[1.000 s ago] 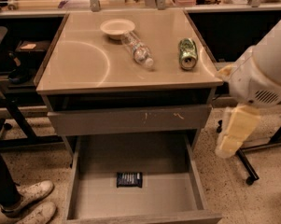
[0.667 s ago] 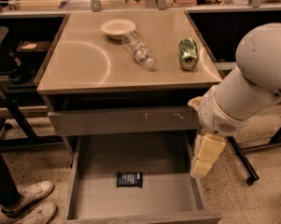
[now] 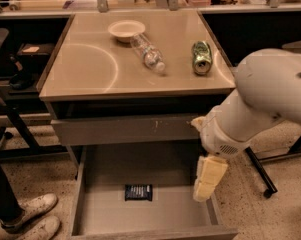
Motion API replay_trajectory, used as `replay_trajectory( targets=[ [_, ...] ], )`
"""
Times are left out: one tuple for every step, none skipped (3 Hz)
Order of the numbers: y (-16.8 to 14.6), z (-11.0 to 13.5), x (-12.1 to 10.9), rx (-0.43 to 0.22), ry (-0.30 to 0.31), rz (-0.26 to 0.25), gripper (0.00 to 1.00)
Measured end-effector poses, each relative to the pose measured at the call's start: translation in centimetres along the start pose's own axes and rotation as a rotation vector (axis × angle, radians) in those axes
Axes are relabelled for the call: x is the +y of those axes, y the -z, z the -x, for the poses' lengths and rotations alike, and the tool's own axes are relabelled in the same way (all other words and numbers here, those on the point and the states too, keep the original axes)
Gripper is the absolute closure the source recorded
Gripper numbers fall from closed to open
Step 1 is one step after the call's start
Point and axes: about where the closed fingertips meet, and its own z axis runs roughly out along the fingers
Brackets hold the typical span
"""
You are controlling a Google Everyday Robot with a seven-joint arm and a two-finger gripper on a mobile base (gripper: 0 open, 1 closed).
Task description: Pick rxbar blueberry from middle drawer and place on counter
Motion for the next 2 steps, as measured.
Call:
replay_trajectory(
  targets=[
    [-6.7, 0.4, 0.1, -0.015, 0.011, 0.047, 0.00],
    [-12.8, 0.7, -0.5, -0.045, 0.018, 0.079, 0.00]
  ],
)
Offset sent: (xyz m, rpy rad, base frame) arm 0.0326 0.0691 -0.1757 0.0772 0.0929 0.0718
